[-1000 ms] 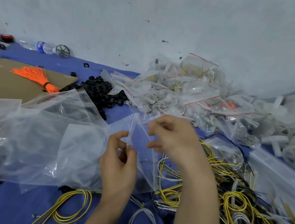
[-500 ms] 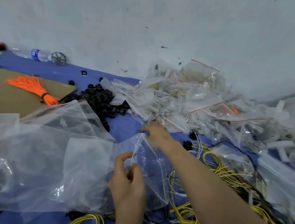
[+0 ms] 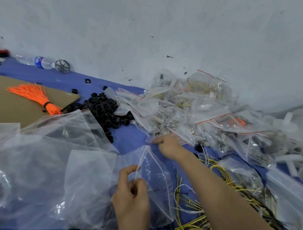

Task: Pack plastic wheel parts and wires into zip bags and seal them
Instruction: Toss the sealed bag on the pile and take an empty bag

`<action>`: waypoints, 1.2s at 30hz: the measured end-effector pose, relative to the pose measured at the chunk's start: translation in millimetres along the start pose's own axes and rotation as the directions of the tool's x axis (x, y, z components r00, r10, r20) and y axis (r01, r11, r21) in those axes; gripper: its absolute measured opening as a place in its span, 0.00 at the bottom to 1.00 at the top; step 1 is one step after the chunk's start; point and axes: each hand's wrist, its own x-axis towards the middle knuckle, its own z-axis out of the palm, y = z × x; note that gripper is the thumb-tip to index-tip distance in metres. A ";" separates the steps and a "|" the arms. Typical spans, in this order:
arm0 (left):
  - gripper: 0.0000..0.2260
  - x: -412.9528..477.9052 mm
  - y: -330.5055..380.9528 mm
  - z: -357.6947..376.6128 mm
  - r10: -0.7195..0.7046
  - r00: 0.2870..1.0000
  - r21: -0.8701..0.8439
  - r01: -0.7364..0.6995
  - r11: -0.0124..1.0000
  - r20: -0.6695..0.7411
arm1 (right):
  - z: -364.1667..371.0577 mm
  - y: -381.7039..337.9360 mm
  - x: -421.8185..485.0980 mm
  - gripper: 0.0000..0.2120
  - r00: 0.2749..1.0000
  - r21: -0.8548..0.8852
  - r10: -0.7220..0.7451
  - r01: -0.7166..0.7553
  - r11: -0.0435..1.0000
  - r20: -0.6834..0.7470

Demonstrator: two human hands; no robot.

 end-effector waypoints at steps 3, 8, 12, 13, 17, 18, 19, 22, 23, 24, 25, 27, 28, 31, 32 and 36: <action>0.17 0.6 1.2 0.9 -0.008 1.000 -0.003 0.008 1.000 0.000 | -11.7 0.2 -18.4 0.15 0.998 0.006 0.027 -0.028 1.000 0.056; 0.14 -0.1 3.0 0.6 0.003 1.000 -0.007 -0.003 1.000 0.014 | -44.5 -1.2 -65.7 0.10 0.992 0.320 0.016 0.024 0.947 -0.122; 0.14 -1.3 7.3 -0.7 0.055 0.998 0.023 -0.056 0.998 0.035 | -85.6 -9.3 -104.8 0.08 0.910 0.800 0.132 0.268 0.536 -0.393; 0.14 -2.0 8.0 -1.2 0.065 0.997 0.032 -0.066 0.997 0.038 | -94.6 -10.1 -112.6 0.08 0.904 0.863 0.162 0.306 0.403 -0.396; 0.13 -4.5 8.6 -2.1 0.099 0.994 0.057 -0.101 0.993 0.042 | -103.1 -7.5 -134.3 0.07 0.901 0.932 0.238 0.347 0.104 -0.362; 0.13 -5.3 8.9 -2.0 0.103 0.993 0.061 -0.106 0.992 0.049 | -96.4 -2.7 -137.4 0.08 0.896 0.936 0.275 0.317 0.155 -0.349; 0.12 -5.9 9.1 -1.9 0.107 0.993 0.065 -0.111 0.992 0.057 | -87.4 3.5 -140.7 0.08 0.891 0.931 0.301 0.271 0.245 -0.339; 0.12 -8.1 9.6 -2.1 0.115 0.991 0.068 -0.120 0.991 0.074 | -58.8 27.9 -150.3 0.11 0.909 0.706 0.238 0.081 0.703 -0.342; 0.12 -8.5 9.8 -2.2 0.119 0.990 0.070 -0.124 0.990 0.078 | -51.4 35.3 -153.2 0.11 0.923 0.524 0.181 0.026 0.851 -0.339; 0.11 -8.5 10.2 -1.9 0.127 0.989 0.072 -0.133 0.988 0.082 | -45.9 40.2 -156.6 0.12 0.939 0.335 0.124 -0.009 0.942 -0.322; 0.11 -8.3 10.4 -1.5 0.135 0.987 0.074 -0.141 0.987 0.084 | -42.0 43.0 -160.0 0.12 0.956 0.175 0.076 -0.026 0.984 -0.284; 0.11 -8.9 11.0 -0.9 0.139 0.985 0.080 -0.147 0.986 0.099 | -36.9 44.7 -166.3 0.15 0.992 -0.025 0.005 -0.008 1.000 -0.125; 0.11 -9.9 11.1 -1.0 0.141 0.984 0.082 -0.150 0.985 0.109 | -33.0 45.7 -168.5 0.19 0.999 -0.093 -0.013 0.010 0.996 -0.030; 0.11 -11.7 11.6 -2.1 0.160 0.981 0.076 -0.169 0.983 0.113 | -25.1 49.6 -170.3 0.21 0.996 -0.283 -0.078 0.086 0.955 0.040; 0.12 -12.5 12.4 -2.0 0.162 0.979 0.075 -0.172 0.982 0.120 | -24.9 51.1 -170.4 0.18 0.995 -0.284 -0.099 0.098 0.954 0.009; 0.15 -14.8 15.3 -1.7 0.176 0.976 0.077 -0.187 0.979 0.132 | -32.5 50.3 -169.0 0.07 0.973 -0.120 -0.132 0.110 0.987 -0.190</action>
